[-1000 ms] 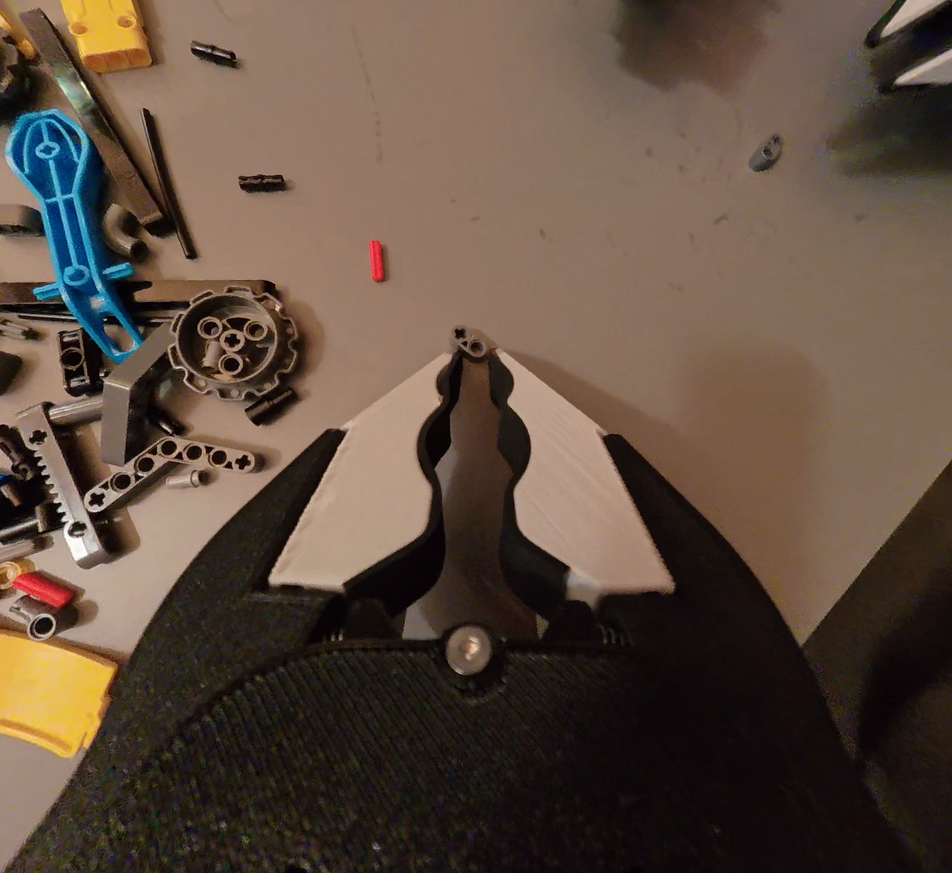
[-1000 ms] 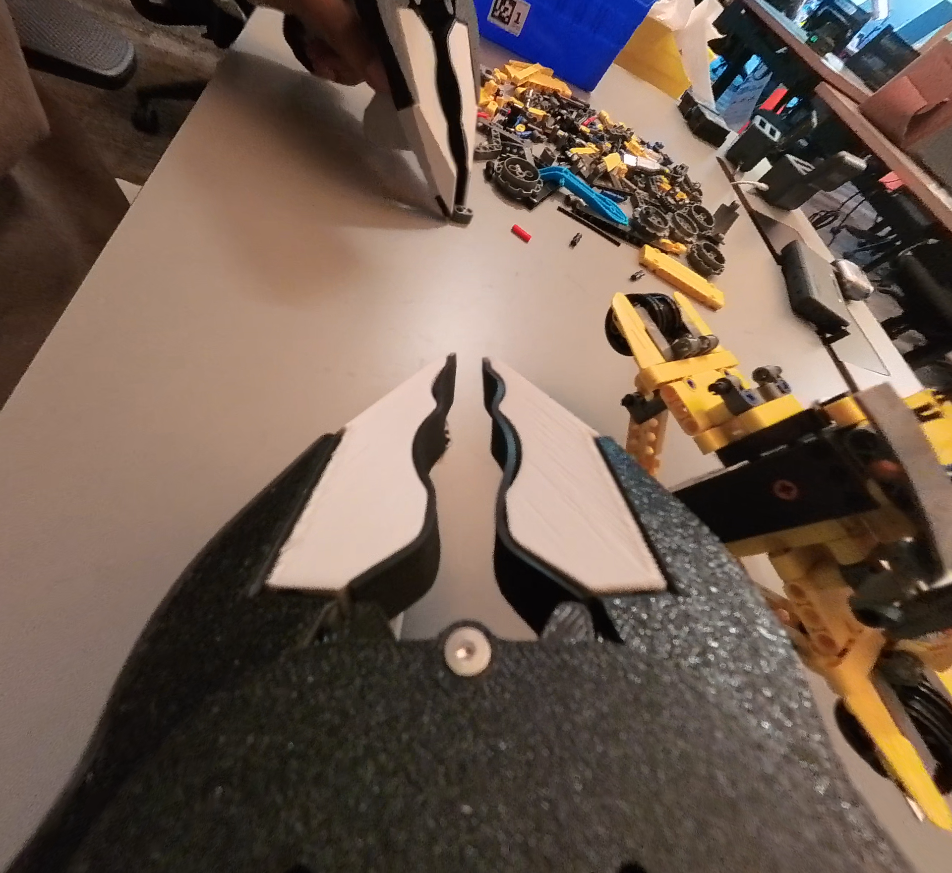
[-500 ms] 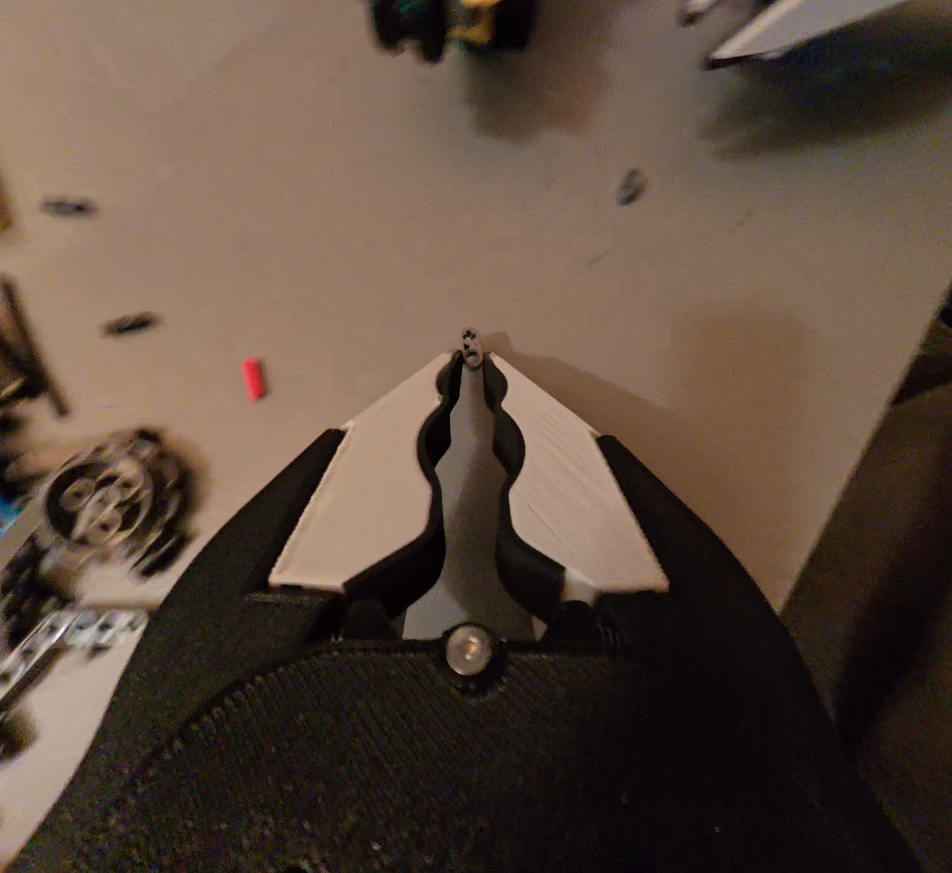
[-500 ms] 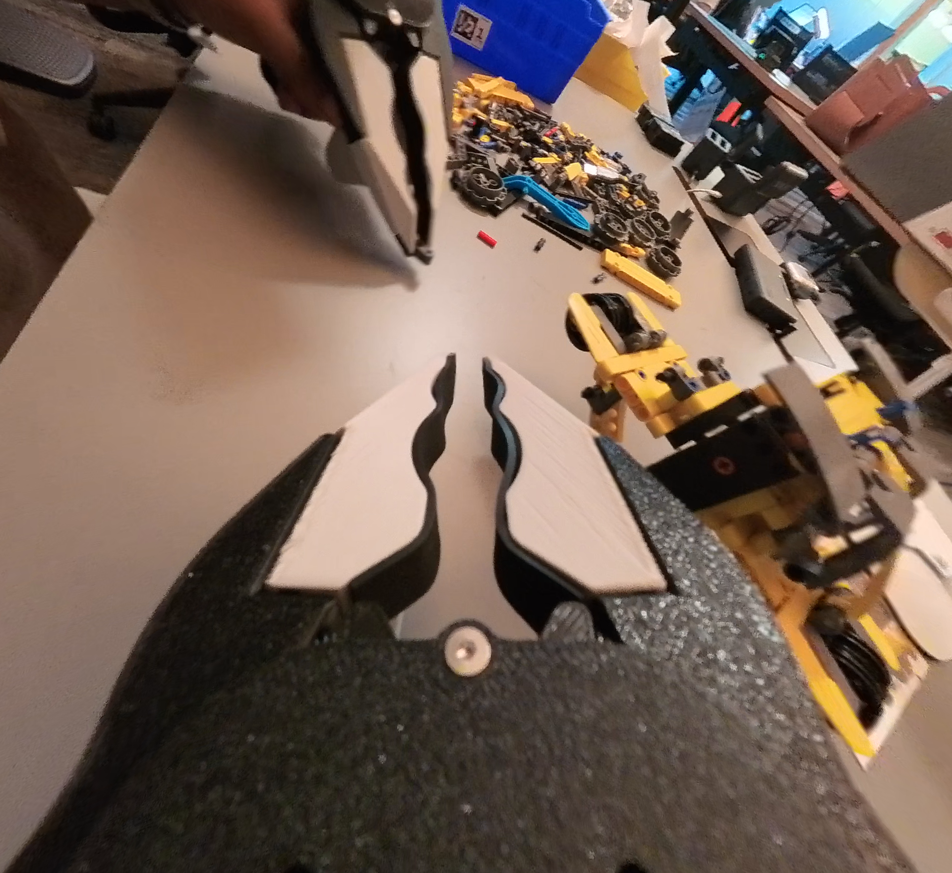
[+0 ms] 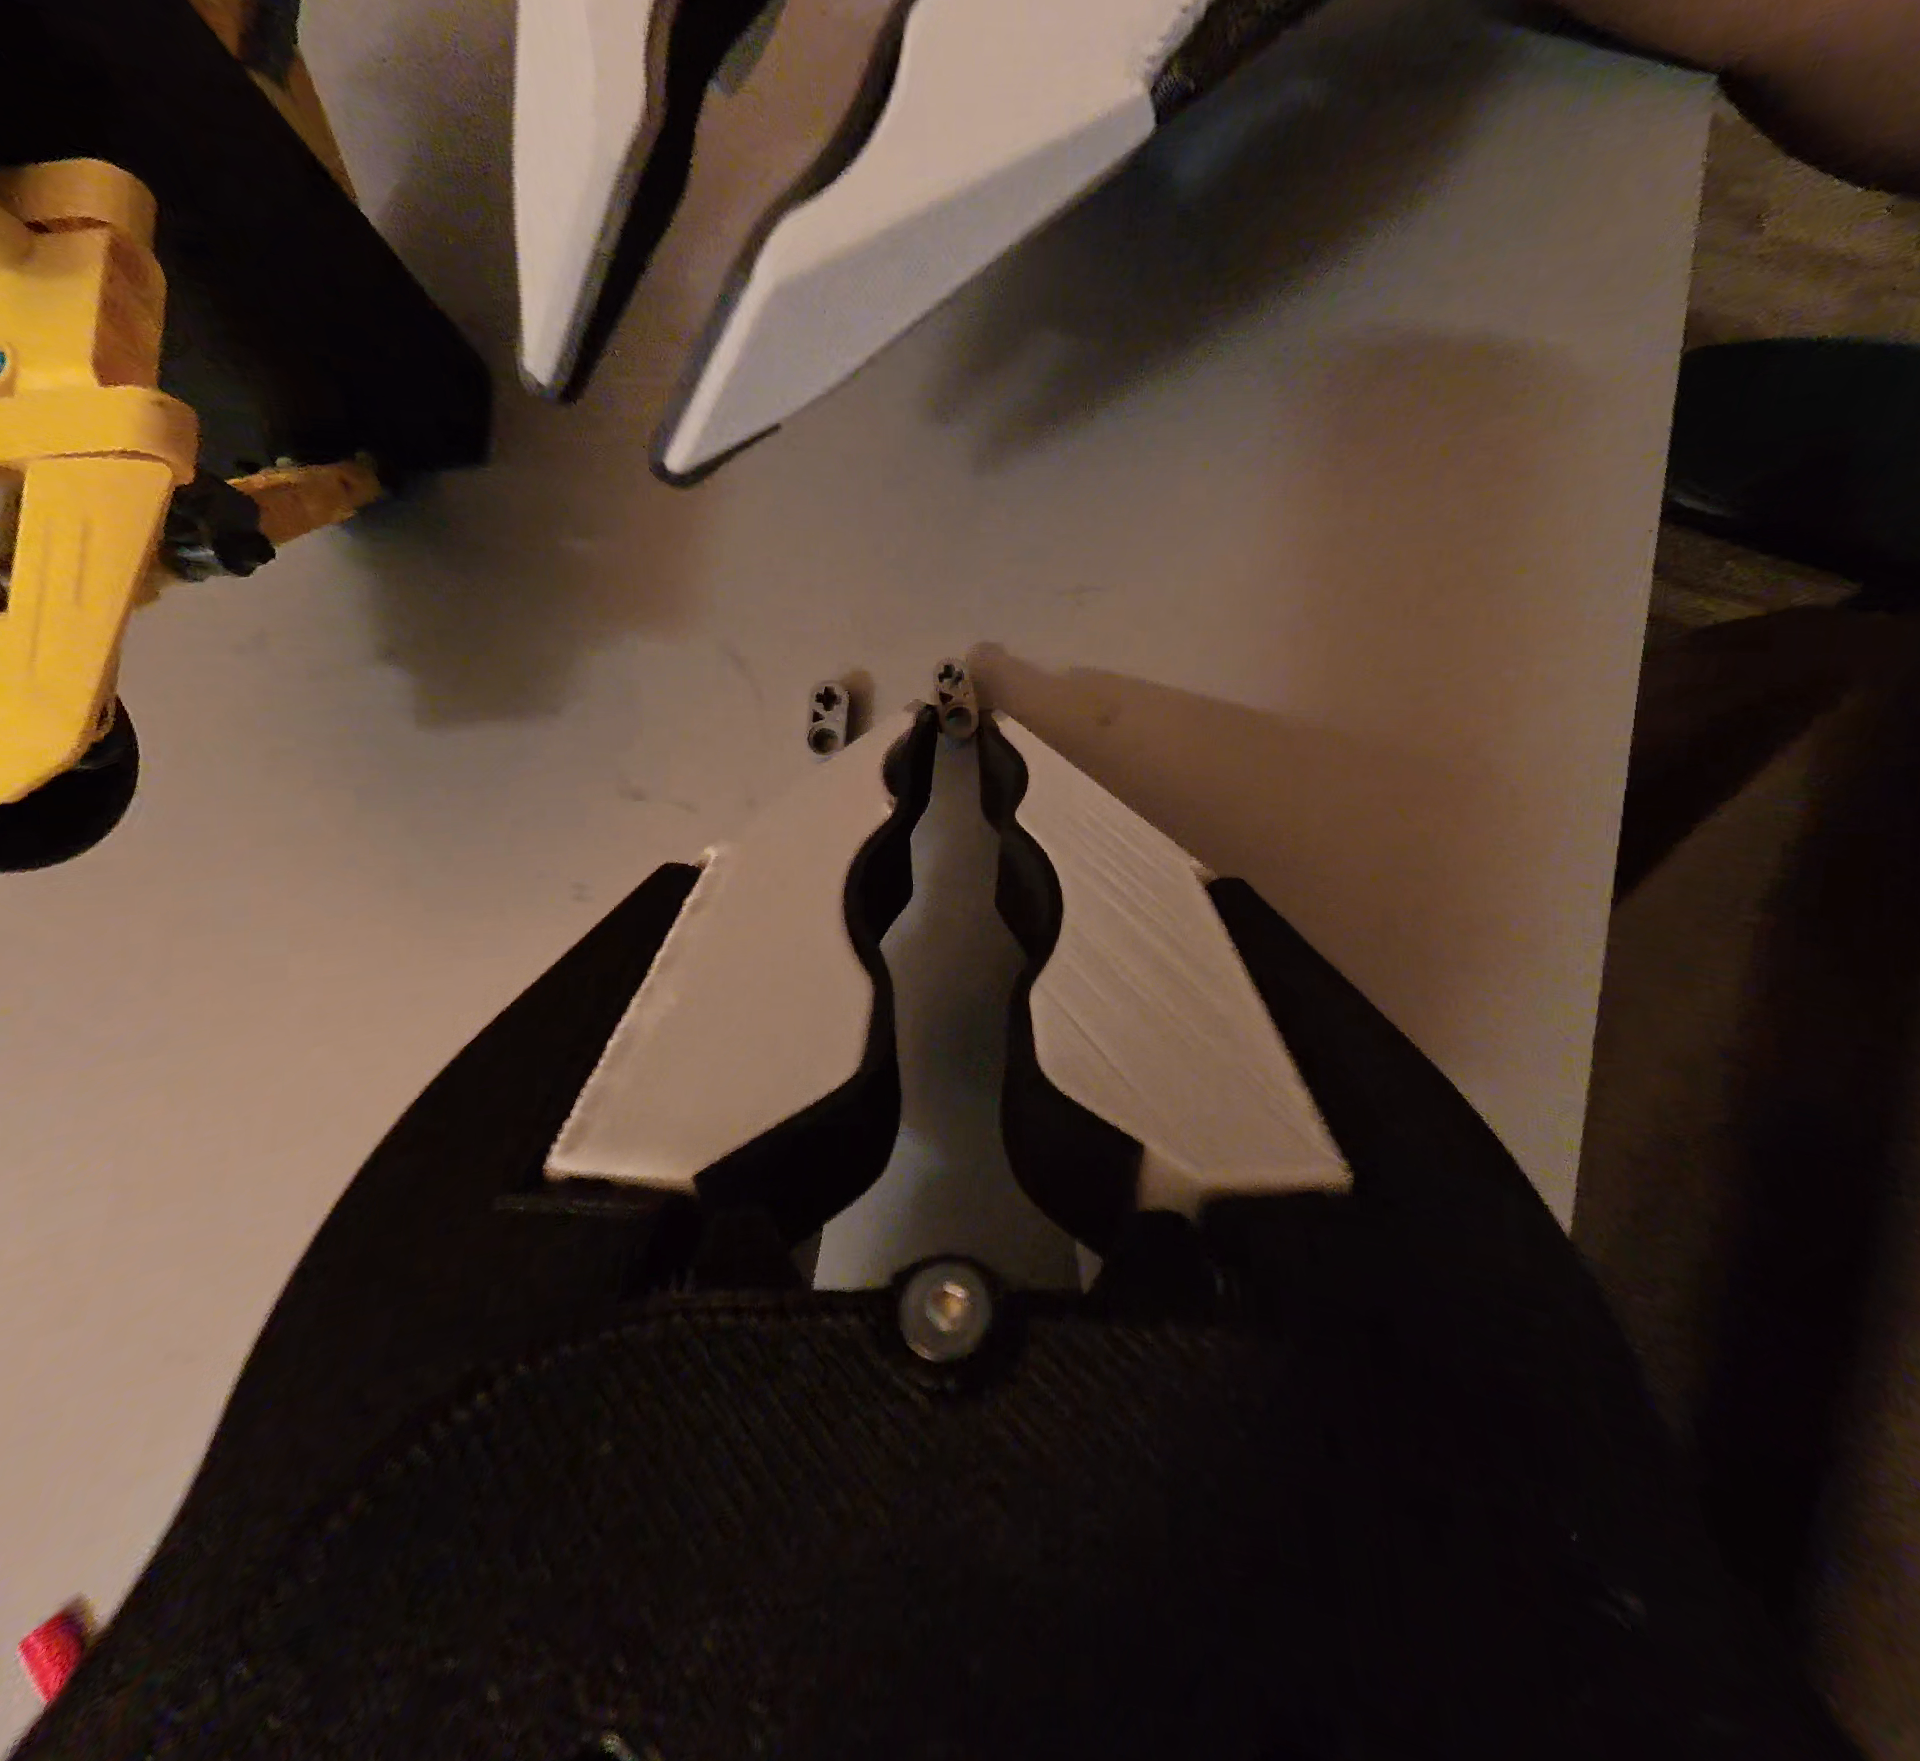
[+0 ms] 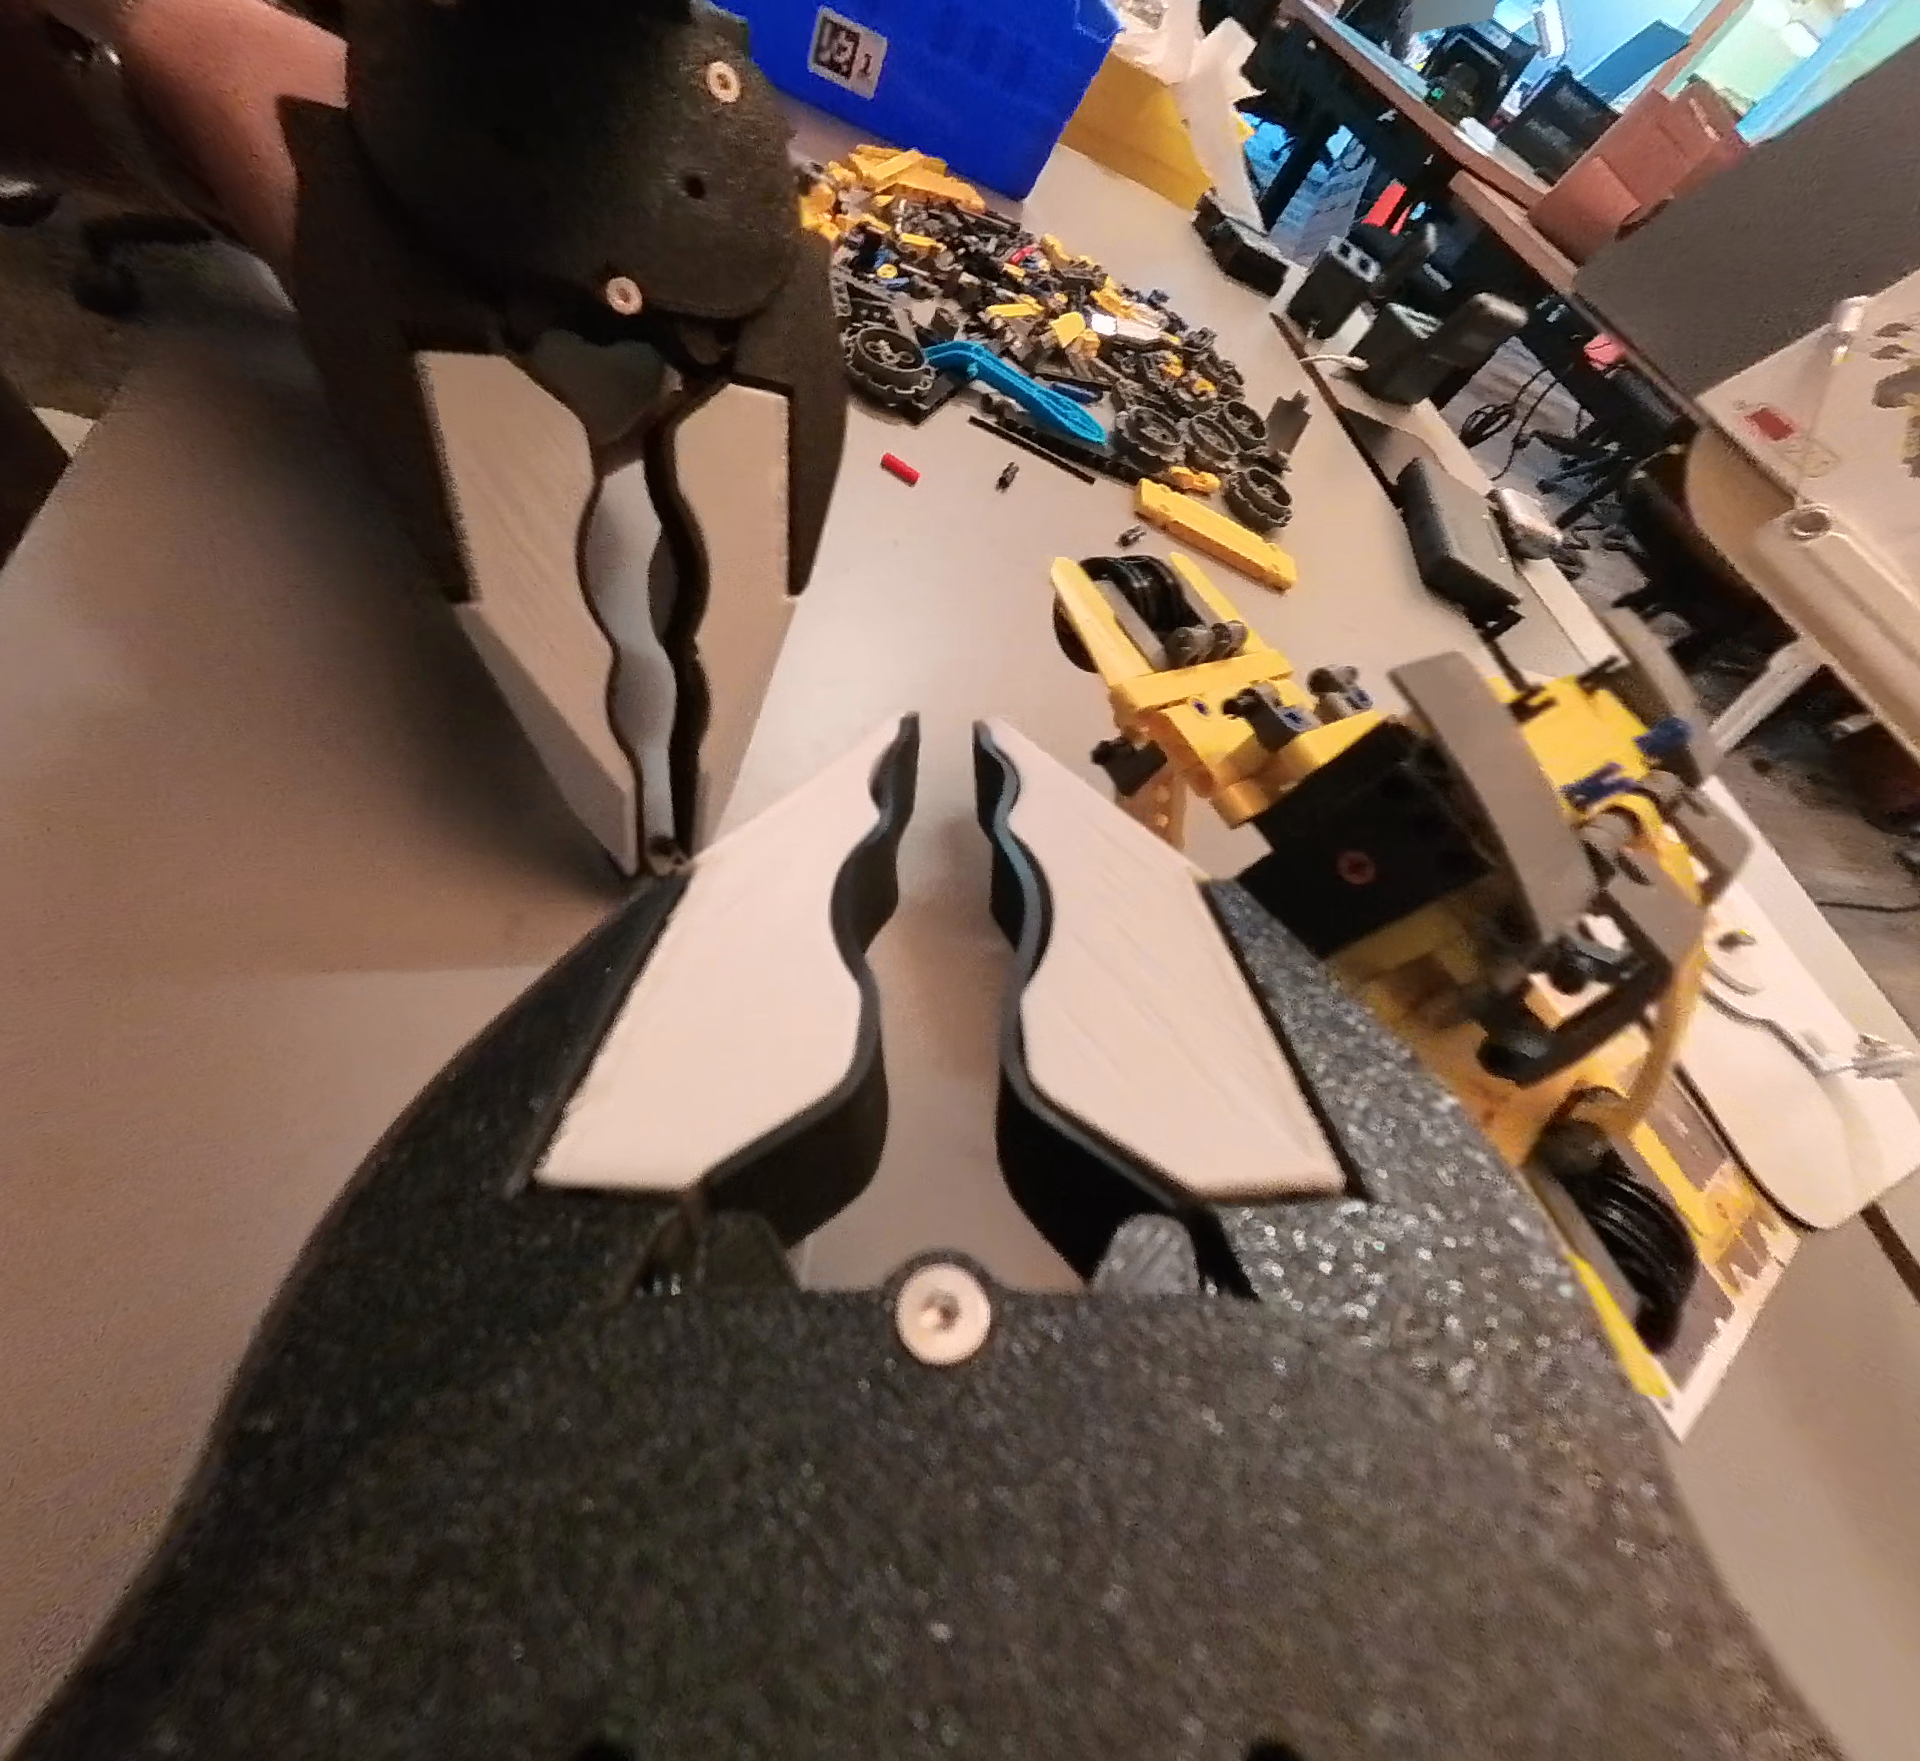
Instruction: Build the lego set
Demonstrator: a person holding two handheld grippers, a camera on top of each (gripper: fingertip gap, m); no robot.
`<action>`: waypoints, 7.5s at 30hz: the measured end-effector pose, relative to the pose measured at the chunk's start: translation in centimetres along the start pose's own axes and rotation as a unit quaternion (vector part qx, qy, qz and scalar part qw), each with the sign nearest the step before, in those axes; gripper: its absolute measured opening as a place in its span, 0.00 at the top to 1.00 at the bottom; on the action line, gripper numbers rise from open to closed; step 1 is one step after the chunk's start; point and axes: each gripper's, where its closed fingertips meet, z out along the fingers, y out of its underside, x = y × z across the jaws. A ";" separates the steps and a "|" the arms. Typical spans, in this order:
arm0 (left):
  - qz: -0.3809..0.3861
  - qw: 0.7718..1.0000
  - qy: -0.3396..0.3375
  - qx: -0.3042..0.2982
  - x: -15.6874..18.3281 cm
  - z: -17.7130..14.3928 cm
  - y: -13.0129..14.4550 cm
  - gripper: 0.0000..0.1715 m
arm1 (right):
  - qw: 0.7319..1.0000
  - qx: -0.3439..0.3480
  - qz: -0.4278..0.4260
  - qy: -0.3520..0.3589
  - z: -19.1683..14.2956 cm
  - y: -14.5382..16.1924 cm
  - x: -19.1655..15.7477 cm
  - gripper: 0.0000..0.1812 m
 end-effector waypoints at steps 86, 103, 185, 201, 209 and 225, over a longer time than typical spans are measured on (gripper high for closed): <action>-0.090 0.968 0.054 0.228 -7.6 -7.0 -2.9 0.87 | 0.965 0.096 0.233 -0.076 -0.7 -0.8 2.0 0.80; -0.142 0.955 0.038 0.258 -10.3 -8.1 -2.6 0.84 | 0.964 0.094 0.244 -0.050 -0.7 -0.5 2.8 0.77; -0.067 0.966 0.120 0.221 -4.5 -6.6 -3.4 0.84 | 0.970 0.069 0.232 -0.026 -0.9 0.3 3.4 1.00; -0.108 0.959 0.054 0.258 -8.7 -8.2 -3.2 0.85 | 0.968 0.044 0.249 0.005 -0.8 1.1 4.1 1.00; -0.114 0.959 0.071 0.250 -8.4 -7.7 -3.0 0.85 | 0.974 0.027 0.225 -0.014 0.1 1.0 2.7 1.00; -0.180 0.892 -0.342 0.233 -24.3 -25.1 9.0 1.00 | 0.960 -0.003 0.274 -0.057 1.2 2.1 2.6 1.00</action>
